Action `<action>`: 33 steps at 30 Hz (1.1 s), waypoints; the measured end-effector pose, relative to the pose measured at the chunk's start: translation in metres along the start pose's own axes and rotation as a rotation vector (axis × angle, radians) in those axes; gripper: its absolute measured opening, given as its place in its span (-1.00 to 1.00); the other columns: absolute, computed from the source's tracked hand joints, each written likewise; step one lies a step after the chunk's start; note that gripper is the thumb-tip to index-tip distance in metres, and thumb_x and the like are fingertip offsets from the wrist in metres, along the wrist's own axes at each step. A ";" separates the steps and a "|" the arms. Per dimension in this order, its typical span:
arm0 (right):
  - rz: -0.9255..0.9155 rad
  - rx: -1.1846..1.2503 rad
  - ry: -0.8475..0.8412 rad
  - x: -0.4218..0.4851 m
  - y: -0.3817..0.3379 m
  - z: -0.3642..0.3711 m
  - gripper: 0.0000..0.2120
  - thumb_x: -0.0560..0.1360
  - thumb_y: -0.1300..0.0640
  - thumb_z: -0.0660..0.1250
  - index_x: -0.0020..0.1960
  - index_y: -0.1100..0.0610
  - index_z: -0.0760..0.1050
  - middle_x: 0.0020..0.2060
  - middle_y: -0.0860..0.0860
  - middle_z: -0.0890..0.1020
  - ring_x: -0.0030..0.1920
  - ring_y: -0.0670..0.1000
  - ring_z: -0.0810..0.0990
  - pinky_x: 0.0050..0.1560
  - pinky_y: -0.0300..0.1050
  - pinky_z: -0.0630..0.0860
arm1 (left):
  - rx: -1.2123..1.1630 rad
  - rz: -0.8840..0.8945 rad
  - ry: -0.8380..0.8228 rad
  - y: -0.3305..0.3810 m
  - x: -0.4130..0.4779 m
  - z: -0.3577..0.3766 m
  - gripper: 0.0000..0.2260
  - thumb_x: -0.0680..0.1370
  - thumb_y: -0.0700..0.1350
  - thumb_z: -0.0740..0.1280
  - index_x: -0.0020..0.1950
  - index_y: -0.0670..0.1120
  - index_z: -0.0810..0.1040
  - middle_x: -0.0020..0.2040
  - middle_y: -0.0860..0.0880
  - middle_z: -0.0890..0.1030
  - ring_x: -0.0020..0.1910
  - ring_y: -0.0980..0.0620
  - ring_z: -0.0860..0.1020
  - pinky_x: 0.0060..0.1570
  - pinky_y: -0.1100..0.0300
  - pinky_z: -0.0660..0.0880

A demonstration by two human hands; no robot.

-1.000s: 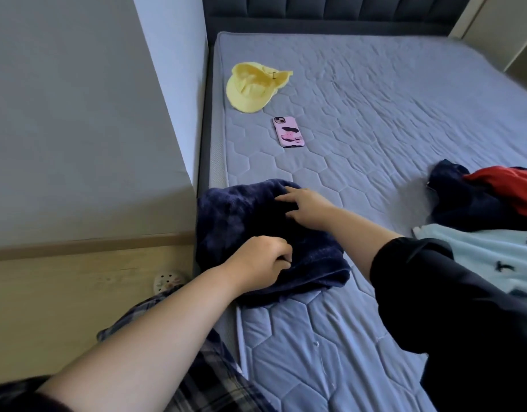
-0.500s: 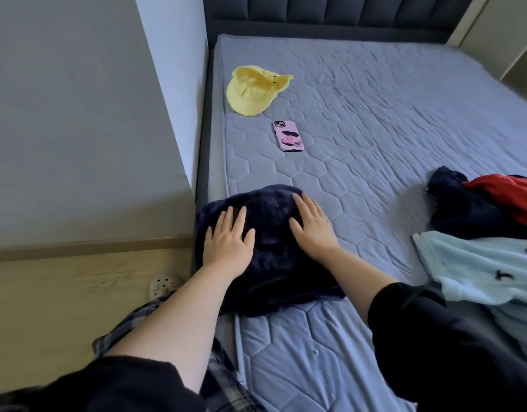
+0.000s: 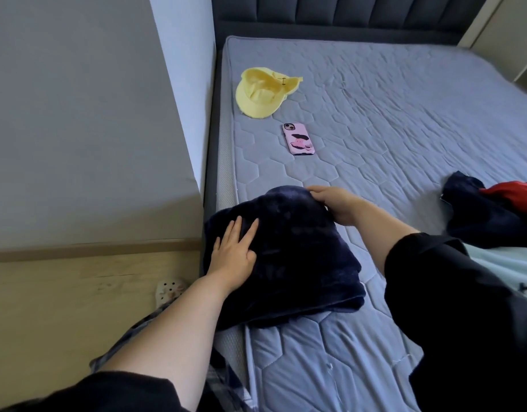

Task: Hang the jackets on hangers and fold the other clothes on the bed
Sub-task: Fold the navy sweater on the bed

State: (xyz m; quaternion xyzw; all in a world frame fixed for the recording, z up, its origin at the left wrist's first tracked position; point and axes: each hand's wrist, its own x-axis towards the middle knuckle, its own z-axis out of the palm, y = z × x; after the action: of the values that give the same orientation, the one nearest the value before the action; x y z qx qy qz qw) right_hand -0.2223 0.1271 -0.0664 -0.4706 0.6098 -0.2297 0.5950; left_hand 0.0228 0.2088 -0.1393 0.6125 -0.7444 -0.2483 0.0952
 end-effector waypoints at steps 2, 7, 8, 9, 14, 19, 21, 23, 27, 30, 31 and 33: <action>0.000 -0.038 -0.054 0.003 -0.003 0.000 -0.79 0.59 0.11 0.26 0.17 0.08 0.58 -0.03 -0.01 0.67 -0.04 -0.05 0.62 -0.04 -0.16 0.55 | -0.001 0.016 -0.001 -0.004 -0.001 0.002 -0.37 0.57 -0.14 0.05 0.54 0.23 -0.16 0.58 0.04 -0.18 0.53 0.10 -0.21 0.47 0.00 -0.17; -0.062 -0.277 0.071 0.013 -0.015 0.001 -0.73 0.50 0.32 0.27 -0.34 0.10 0.51 -0.54 -0.11 0.48 -0.44 -0.07 0.39 -0.47 -0.30 0.32 | -0.044 0.039 -0.005 -0.012 -0.003 0.007 -0.51 0.63 0.15 -0.04 0.49 0.27 -0.23 0.57 0.10 -0.20 0.52 0.15 -0.22 0.46 0.01 -0.18; -0.072 -0.282 0.132 0.018 -0.014 0.000 -0.70 0.49 0.32 0.29 -0.39 0.10 0.45 -0.55 -0.10 0.42 -0.42 -0.04 0.32 -0.48 -0.27 0.27 | -0.042 0.042 -0.009 -0.014 -0.004 0.007 -0.50 0.62 0.20 -0.05 0.46 0.29 -0.26 0.57 0.10 -0.21 0.52 0.15 -0.23 0.46 0.01 -0.18; -0.073 -0.250 0.203 0.023 -0.012 -0.001 -0.70 0.49 0.27 0.31 -0.39 0.09 0.43 -0.52 -0.06 0.41 -0.38 -0.01 0.31 -0.47 -0.25 0.26 | -0.033 0.047 -0.014 -0.014 -0.004 0.007 -0.50 0.61 0.23 -0.05 0.43 0.32 -0.28 0.57 0.10 -0.21 0.52 0.15 -0.24 0.47 0.00 -0.18; 0.117 -0.778 0.360 0.039 0.003 0.004 -0.67 0.66 0.13 0.06 0.30 0.20 0.47 0.26 0.11 0.54 0.26 0.10 0.49 0.14 -0.16 0.39 | 0.042 0.058 -0.030 -0.015 -0.004 0.010 -0.46 0.58 0.28 -0.04 0.48 0.31 -0.24 0.57 0.08 -0.23 0.52 0.13 -0.25 0.46 0.03 -0.17; -0.179 -0.730 0.712 0.026 -0.019 0.011 -0.67 0.58 0.29 0.09 0.27 0.22 0.50 0.25 0.18 0.48 0.27 0.20 0.44 0.17 -0.02 0.42 | 0.035 0.052 -0.042 -0.018 -0.004 0.010 -0.45 0.59 0.27 -0.02 0.50 0.29 -0.22 0.56 0.09 -0.24 0.52 0.14 -0.26 0.47 0.03 -0.18; -0.524 -0.620 0.836 0.009 -0.019 0.030 -0.67 0.57 0.24 0.12 0.28 0.23 0.48 0.23 0.19 0.48 0.25 0.21 0.40 0.23 0.04 0.35 | 0.038 0.049 -0.038 -0.019 -0.004 0.009 -0.45 0.59 0.27 -0.02 0.51 0.28 -0.21 0.57 0.08 -0.23 0.52 0.14 -0.25 0.47 0.03 -0.18; -0.726 -0.878 0.587 -0.007 -0.006 0.051 -0.64 0.58 0.11 0.10 0.32 0.15 0.45 0.25 0.11 0.50 0.27 0.15 0.41 0.28 0.06 0.29 | 0.060 0.042 -0.039 -0.017 -0.002 0.009 -0.45 0.58 0.27 -0.03 0.51 0.27 -0.20 0.57 0.08 -0.22 0.52 0.13 -0.24 0.47 0.03 -0.16; -0.176 -0.791 0.314 -0.011 0.041 0.025 -0.55 0.64 -0.12 0.01 0.47 -0.01 0.28 0.44 0.02 0.35 0.44 0.06 0.29 0.43 0.00 0.15 | 0.108 0.060 -0.024 -0.011 -0.002 0.010 -0.46 0.59 0.26 -0.04 0.53 0.25 -0.17 0.58 0.04 -0.19 0.54 0.08 -0.19 0.48 0.01 -0.12; 0.167 -0.445 0.262 -0.018 0.061 -0.007 -0.41 0.63 -0.21 -0.06 0.41 0.17 0.38 0.35 0.18 0.44 0.32 0.16 0.42 0.30 -0.05 0.27 | 0.117 0.036 -0.031 -0.013 -0.004 0.008 -0.46 0.59 0.27 -0.07 0.52 0.25 -0.21 0.57 0.05 -0.22 0.54 0.08 -0.20 0.48 0.01 -0.11; 0.191 -0.339 0.276 -0.023 0.066 -0.012 -0.41 0.62 -0.22 -0.04 0.34 0.19 0.43 0.27 0.18 0.47 0.20 0.14 0.48 0.20 -0.06 0.34 | 0.121 0.029 -0.040 -0.014 -0.005 0.007 -0.46 0.59 0.27 -0.08 0.51 0.26 -0.22 0.57 0.06 -0.23 0.54 0.09 -0.21 0.48 0.01 -0.11; 0.146 -0.138 0.375 -0.030 0.066 -0.015 -0.54 0.62 -0.17 0.03 0.25 0.17 0.42 0.18 0.15 0.49 0.09 0.11 0.50 0.06 -0.06 0.38 | 0.126 0.018 -0.055 -0.014 -0.006 0.006 -0.46 0.58 0.28 -0.11 0.51 0.26 -0.24 0.56 0.07 -0.25 0.53 0.10 -0.23 0.48 0.02 -0.13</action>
State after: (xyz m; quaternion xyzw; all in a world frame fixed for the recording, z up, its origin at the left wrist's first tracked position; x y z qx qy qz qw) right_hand -0.2611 0.1777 -0.1035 -0.4137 0.7566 -0.2272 0.4525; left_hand 0.0337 0.2139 -0.1507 0.6034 -0.7664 -0.2169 0.0382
